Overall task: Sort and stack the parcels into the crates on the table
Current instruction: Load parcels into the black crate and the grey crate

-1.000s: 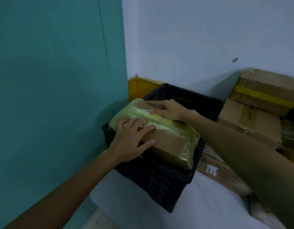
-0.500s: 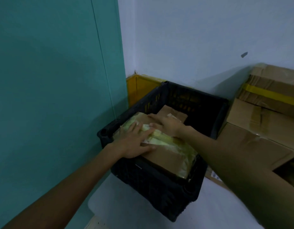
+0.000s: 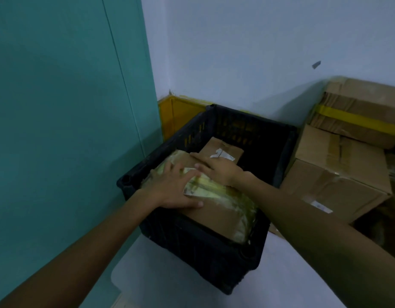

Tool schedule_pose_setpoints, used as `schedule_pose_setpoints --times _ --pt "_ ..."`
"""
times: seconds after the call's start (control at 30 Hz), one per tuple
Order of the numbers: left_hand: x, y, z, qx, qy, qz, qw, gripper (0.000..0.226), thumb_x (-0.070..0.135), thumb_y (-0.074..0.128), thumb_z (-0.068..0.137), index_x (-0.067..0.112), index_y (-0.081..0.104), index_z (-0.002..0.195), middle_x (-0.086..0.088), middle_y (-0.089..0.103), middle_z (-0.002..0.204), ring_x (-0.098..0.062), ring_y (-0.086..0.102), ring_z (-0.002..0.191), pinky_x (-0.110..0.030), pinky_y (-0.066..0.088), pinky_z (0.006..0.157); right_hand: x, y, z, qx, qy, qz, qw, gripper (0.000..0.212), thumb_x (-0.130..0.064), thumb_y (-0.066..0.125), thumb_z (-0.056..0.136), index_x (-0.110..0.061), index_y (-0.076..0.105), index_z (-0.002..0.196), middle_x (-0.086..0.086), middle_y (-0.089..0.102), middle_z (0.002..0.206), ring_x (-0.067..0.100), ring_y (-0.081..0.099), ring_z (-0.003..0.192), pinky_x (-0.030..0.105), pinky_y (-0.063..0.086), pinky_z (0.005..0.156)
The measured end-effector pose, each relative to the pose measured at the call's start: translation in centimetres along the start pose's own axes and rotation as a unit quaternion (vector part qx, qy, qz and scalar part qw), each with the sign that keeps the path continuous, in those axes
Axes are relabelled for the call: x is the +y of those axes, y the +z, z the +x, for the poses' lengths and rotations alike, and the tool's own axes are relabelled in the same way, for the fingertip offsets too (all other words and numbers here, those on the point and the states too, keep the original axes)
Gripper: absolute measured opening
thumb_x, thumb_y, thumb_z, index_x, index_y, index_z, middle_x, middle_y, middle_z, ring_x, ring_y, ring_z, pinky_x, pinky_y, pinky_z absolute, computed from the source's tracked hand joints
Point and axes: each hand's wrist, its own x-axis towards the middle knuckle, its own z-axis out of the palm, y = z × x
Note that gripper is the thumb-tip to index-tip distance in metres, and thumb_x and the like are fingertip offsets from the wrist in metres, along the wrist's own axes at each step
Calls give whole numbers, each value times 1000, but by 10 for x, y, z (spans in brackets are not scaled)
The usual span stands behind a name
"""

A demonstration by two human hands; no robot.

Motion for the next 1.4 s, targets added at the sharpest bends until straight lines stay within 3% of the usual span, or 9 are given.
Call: schedule_pose_setpoints --times 0.07,0.17,0.3,0.5,0.8,1.03,1.17,1.3,1.4 --pt "4 1 -1 30 -11 15 999 73 75 37 80 46 15 142 -5 7 155 -31 4 142 -67 10 107 -5 -7 -3 28 21 84 996 55 -49 32 99 -32 19 150 8 53 137 30 54 116 37 45 92" --pt "15 1 0 84 -11 2 996 64 71 31 85 42 20 142 -9 16 153 -29 10 142 -66 5 108 -8 -28 -16 117 28 95 988 60 -41 43 98 -27 18 151 17 62 121 32 58 110 45 48 90" --pt "35 -17 10 210 83 -86 970 69 68 35 84 30 32 142 -1 35 146 -23 29 135 -40 26 107 3 -75 -44 207 45 53 976 71 -30 56 93 -19 17 151 15 49 140 29 43 130 37 40 101" --pt "91 -65 36 292 178 -74 937 59 52 42 92 24 34 143 -2 35 150 -19 31 138 -41 28 111 35 -148 -114 355 105 38 928 72 -26 62 90 -18 23 150 10 47 142 22 46 129 30 37 101" --pt "219 -94 91 206 255 -237 914 66 46 48 92 26 17 148 -3 22 154 -21 24 140 -37 27 109 118 -186 -236 417 271 -49 866 69 -29 59 92 -16 22 149 11 26 153 27 25 140 38 29 110" --pt "261 -94 144 119 231 -271 927 70 45 63 84 50 22 140 -4 -20 155 -32 -2 145 -48 21 115 157 -188 -217 346 342 31 873 78 -32 57 93 -18 7 151 19 22 153 37 33 135 42 37 105" --pt "263 -85 152 231 214 -310 897 63 32 66 85 43 33 137 -8 -6 154 -32 10 143 -40 27 111 169 -174 -203 400 308 120 855 79 -21 60 91 -24 7 149 16 41 142 33 47 126 45 45 101" --pt "248 -84 161 123 222 -339 906 74 31 65 86 52 20 140 -4 -8 158 -23 -1 146 -41 21 112 170 -169 -197 438 293 143 838 75 -13 57 92 -23 8 149 15 40 143 32 46 127 46 44 103" --pt "238 -87 160 170 274 -305 896 86 27 69 83 51 12 142 2 1 159 -18 6 146 -39 24 113 164 -174 -200 462 281 148 828 73 -13 56 93 -19 10 149 15 40 143 32 47 126 43 45 100"
